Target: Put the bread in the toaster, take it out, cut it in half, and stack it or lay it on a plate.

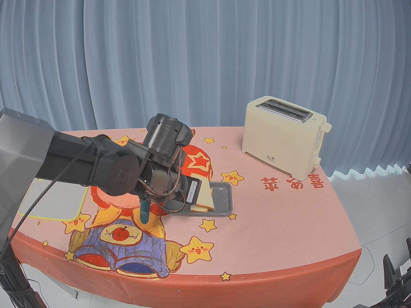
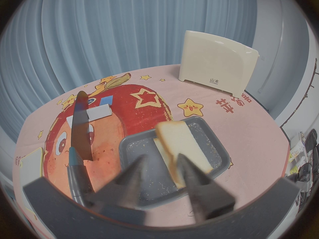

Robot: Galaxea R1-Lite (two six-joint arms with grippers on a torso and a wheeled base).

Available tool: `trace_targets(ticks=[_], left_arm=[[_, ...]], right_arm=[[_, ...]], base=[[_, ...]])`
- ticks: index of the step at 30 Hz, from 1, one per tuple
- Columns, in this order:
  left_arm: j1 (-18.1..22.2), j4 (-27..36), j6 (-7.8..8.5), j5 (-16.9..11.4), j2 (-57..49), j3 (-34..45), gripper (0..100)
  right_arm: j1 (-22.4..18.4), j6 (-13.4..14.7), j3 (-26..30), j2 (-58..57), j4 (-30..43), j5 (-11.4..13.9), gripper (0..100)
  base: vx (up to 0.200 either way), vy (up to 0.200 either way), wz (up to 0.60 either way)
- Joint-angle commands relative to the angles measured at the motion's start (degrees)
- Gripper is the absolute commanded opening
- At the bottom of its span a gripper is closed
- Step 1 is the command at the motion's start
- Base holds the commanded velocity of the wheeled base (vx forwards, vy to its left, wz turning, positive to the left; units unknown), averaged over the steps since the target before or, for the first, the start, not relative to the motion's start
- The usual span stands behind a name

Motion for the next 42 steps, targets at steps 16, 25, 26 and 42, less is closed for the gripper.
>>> trace_targets(ticks=[16,25,26,42], left_arm=[[0.08,-0.20,0.03,0.12,-0.07,0.02,100],[0.08,-0.38,0.03,0.12,-0.51,-0.07,100],[0.08,-0.29,0.03,0.12,-0.60,-0.16,100],[0.61,0.15,0.12,0.48,-7.98,3.01,100]], right_arm=[[0.02,-0.05,0.84,-0.93,0.00,0.04,100],[0.02,0.04,0.84,-0.93,0.00,0.04,100],[0.02,-0.05,0.84,-0.93,0.00,0.04,100],[0.02,-0.05,0.84,-0.93,0.00,0.04,100]], base=[[0.000,0.000,0.00],[0.000,0.000,0.00],[0.000,0.000,0.00],[0.000,0.000,0.00]])
